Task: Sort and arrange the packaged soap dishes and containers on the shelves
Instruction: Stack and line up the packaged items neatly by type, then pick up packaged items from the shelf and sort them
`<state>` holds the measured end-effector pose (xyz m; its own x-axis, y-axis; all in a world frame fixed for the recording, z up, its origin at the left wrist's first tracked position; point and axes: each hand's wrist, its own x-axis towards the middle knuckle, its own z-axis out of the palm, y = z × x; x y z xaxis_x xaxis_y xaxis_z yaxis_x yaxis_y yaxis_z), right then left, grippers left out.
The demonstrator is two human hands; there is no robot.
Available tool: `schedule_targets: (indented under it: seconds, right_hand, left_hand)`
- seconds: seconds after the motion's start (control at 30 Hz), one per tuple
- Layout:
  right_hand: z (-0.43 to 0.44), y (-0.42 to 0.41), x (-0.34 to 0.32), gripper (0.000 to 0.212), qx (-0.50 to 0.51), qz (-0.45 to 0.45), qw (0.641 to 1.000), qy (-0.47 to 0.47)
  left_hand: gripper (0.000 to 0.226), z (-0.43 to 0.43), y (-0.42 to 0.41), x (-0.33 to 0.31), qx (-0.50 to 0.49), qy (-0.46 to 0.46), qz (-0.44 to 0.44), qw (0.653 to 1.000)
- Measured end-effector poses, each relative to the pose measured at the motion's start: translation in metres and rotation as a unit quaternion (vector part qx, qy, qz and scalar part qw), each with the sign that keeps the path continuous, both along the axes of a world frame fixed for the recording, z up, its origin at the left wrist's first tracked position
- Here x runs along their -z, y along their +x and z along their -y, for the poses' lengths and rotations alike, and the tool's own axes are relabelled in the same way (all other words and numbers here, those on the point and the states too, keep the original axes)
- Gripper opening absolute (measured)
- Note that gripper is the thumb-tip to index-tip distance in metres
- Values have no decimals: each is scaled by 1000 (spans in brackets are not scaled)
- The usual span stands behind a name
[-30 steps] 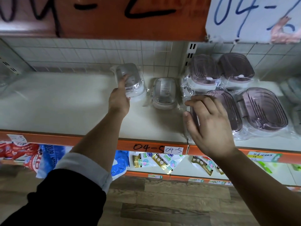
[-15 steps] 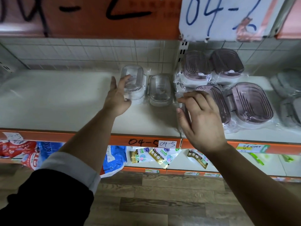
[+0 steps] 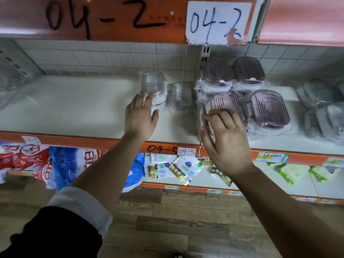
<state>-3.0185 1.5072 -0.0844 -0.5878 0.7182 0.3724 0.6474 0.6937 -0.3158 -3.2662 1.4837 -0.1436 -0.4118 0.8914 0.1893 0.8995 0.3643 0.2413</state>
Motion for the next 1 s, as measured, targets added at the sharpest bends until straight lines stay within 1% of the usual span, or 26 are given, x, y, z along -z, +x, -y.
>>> schedule_targets:
  seconds: [0.1,0.27,0.43,0.6,0.73,0.9,1.0]
  right_hand:
    - [18,9,-7,35,-11,-2,1000,-6]
    - [59,30,-35,32,-49,-28,998,0]
    - [115,47,-83,34,-82,-37,996,4]
    - [167,31,-133,30,-98,-40,994,1]
    - [198,-7,-176,28,-111,-57,992,10]
    - [224,-87,-219,41,-130,-78,988,17]
    - [241,-153,-240,30,-132,-111,985,21]
  left_hand:
    - [51,39,25,-13,12,16,-8,1000]
    - [42,118,62,-50,25,29,-46,998]
    - [40,195,95,-112,-8,34,-48,998]
    - [37,258,103,-179,-37,61,-70,995]
    - [34,302,74,-224,-64,97,-92,989]
    - [36,346,-9,-267,-98,121,-119,981]
    - [41,369,-78,-292,-114,106,-112,981]
